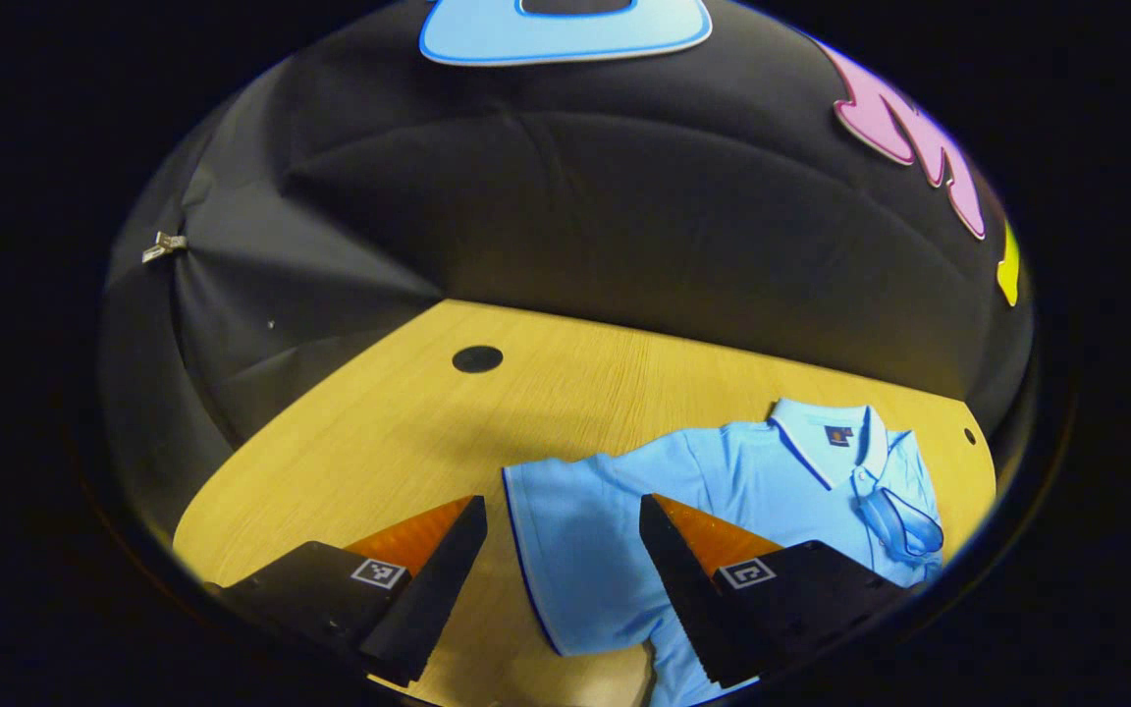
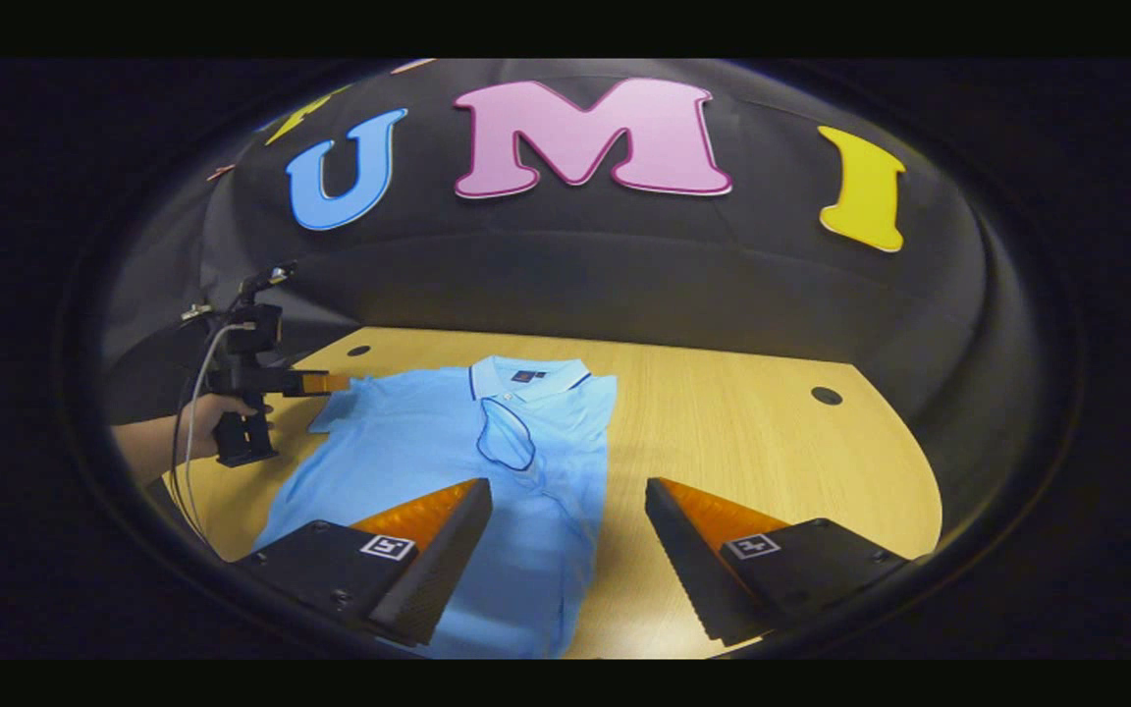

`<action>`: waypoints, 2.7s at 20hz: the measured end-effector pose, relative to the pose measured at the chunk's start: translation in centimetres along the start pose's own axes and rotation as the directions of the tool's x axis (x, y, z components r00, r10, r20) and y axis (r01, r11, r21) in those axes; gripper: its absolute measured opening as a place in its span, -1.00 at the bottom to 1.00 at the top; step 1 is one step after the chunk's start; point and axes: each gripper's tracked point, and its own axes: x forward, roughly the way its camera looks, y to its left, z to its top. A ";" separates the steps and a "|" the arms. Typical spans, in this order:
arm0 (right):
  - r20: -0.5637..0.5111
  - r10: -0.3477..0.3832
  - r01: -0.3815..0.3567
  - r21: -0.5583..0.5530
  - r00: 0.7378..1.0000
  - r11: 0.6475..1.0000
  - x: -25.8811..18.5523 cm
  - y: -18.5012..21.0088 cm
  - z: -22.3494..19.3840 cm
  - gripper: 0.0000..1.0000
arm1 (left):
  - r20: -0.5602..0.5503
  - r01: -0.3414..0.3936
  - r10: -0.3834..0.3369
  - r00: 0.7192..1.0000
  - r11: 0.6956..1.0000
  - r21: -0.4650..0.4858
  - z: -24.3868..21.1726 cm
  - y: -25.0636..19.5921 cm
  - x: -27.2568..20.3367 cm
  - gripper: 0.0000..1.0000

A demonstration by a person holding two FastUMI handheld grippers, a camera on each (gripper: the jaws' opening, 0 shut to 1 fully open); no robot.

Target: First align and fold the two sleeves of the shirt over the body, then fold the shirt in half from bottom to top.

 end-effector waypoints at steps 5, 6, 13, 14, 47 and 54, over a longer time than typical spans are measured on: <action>0.010 -0.042 0.042 0.042 0.999 0.998 -0.5 -2.1 0.3 0.96 | -0.045 0.008 -0.004 0.999 0.997 0.074 -1.1 -0.6 1.7 0.99; 0.008 -0.046 0.046 0.057 0.999 0.997 -0.2 -2.3 0.2 0.96 | -0.056 0.009 -0.006 0.998 0.998 0.069 -1.3 -0.6 1.9 0.99; -0.028 -0.050 0.053 0.095 0.998 0.994 -0.2 -3.3 -1.8 0.96 | -0.045 0.132 -0.128 0.991 0.987 0.094 -1.1 -3.1 2.2 -0.63; -0.034 -0.049 0.052 0.104 0.998 0.993 -0.3 -3.4 -2.2 0.96 | -0.042 0.137 -0.133 0.990 0.986 0.091 -1.1 -3.2 2.2 -0.58; -0.124 -0.080 0.102 0.182 0.989 0.978 -11.5 0.2 -9.5 0.97 | -0.056 0.439 -0.441 0.896 0.858 0.268 -6.4 -16.3 -24.2 0.95; -0.211 -0.083 0.122 0.178 0.974 0.976 -17.0 5.1 -14.2 0.96 | -0.074 0.404 -0.398 0.914 0.881 0.247 -13.8 -8.7 -34.8 0.95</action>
